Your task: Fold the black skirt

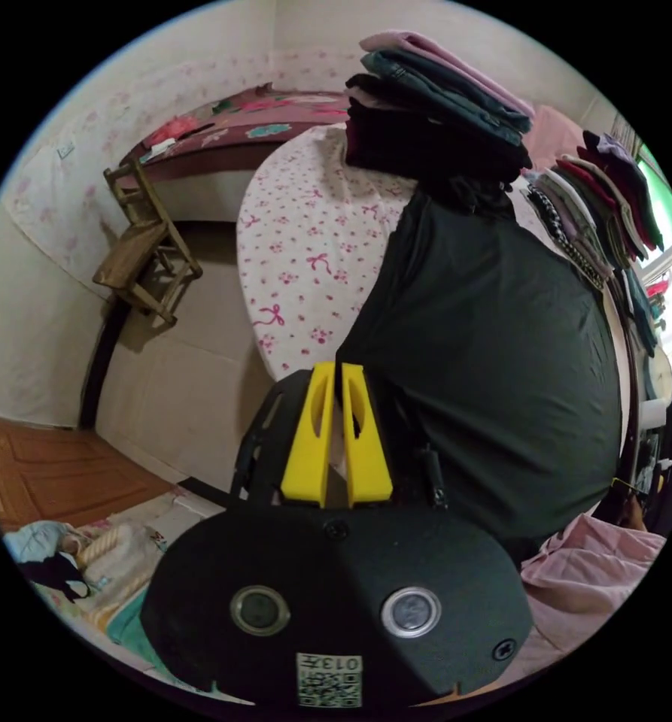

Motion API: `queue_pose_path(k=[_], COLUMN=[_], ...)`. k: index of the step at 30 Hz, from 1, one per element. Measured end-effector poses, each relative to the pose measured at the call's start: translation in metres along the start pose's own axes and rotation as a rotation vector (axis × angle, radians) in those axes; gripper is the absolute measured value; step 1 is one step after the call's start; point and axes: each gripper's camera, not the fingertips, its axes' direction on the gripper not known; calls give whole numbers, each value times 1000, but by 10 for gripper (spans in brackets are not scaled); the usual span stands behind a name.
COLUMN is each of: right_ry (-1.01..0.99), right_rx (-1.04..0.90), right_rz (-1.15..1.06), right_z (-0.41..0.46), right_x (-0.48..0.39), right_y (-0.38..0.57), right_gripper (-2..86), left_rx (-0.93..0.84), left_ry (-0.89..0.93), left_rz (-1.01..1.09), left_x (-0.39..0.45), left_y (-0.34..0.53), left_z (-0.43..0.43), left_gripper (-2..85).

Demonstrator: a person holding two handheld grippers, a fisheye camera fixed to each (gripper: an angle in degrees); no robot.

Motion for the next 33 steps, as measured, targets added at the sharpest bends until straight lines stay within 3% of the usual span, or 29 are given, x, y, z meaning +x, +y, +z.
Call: queue_pose_path(k=[7,10,15,22,28,29,33], right_ry=[3,-1,-30,-8,22,22,17], right_rx=[-15,-11,5,3,6,10,44], right_rz=[-21,-28,-23,-51,-64,-63,-53], right_z=[1,1,5,3,0,0,-1], right_x=[-2,-2,0,-5,-10,-10,-10], right_y=[-11,-13,-16,-24,-28,-28,-27], right_gripper=[14,13,12,15,18,18,16], left_rx=[43,54,-96,-160,-160,-175,-166], left_ry=[85,226,414,675,847,852,848], left_rz=[-56,-12,88,-24,21,48,105], left_x=[-35,-54,-66,-77,-86,-89,-99], left_y=[20,51,113,165,156,156,159], left_z=[10,9,40,121,151,151,139], left_gripper=[67,81,121,166,72,29,6])
